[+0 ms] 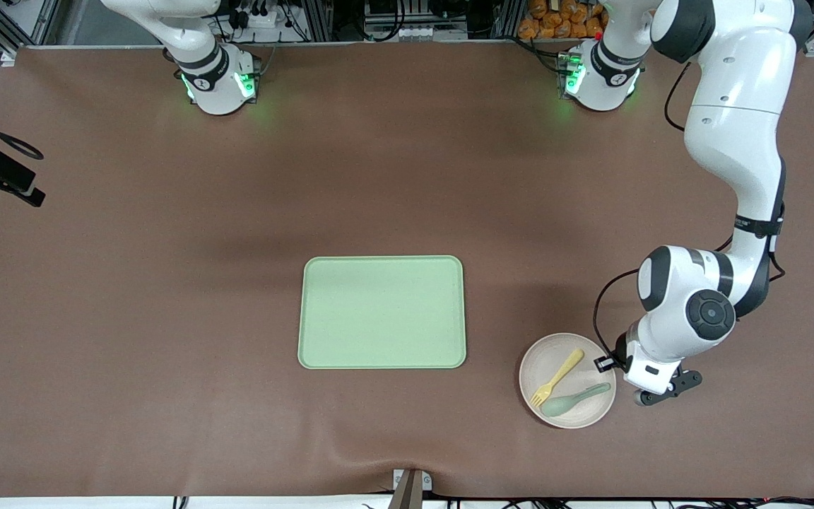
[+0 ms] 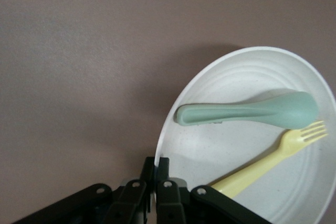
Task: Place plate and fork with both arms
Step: 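Carry the plate with the left gripper onto the green tray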
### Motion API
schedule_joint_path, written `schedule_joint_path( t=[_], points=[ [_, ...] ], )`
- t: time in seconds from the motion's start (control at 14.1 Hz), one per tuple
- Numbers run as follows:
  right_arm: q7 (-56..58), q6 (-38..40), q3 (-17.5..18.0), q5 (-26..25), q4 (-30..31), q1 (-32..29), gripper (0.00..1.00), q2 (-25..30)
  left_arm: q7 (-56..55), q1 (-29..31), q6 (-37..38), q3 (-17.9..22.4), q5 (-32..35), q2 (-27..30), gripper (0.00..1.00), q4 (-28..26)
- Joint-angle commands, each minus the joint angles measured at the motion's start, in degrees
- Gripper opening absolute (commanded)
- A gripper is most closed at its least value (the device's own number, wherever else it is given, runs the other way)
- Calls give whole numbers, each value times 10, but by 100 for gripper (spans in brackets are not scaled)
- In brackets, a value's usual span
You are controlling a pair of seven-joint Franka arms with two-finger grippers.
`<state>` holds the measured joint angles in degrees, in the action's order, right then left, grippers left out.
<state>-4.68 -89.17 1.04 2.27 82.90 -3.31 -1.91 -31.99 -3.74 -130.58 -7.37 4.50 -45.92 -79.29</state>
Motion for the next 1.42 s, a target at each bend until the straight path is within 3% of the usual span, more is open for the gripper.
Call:
schedule_joint_path(
  t=[0.0, 0.28, 0.42, 0.57, 0.85, 1.34],
  points=[
    [5, 7, 9, 11, -8, -15, 100, -3, -33, 4, 20, -20, 0, 59, 0, -38],
    [5, 7, 9, 11, -8, -15, 100, -3, -78, 4, 20, -51, -45, 137, 0, -102],
    [5, 7, 9, 11, -8, -15, 100, -3, -146, -2, 20, -81, -45, 146, 0, -106],
    [5, 8, 9, 11, -8, -15, 100, -3, -216, -26, 19, -99, -37, 146, 0, -103],
    [5, 8, 9, 11, -8, -15, 100, -3, -311, -100, 10, -95, -36, 124, 0, -79],
    [5, 10, 9, 11, -8, -15, 100, -3, -484, -164, -15, -93, 20, 75, 0, -64]
  ],
)
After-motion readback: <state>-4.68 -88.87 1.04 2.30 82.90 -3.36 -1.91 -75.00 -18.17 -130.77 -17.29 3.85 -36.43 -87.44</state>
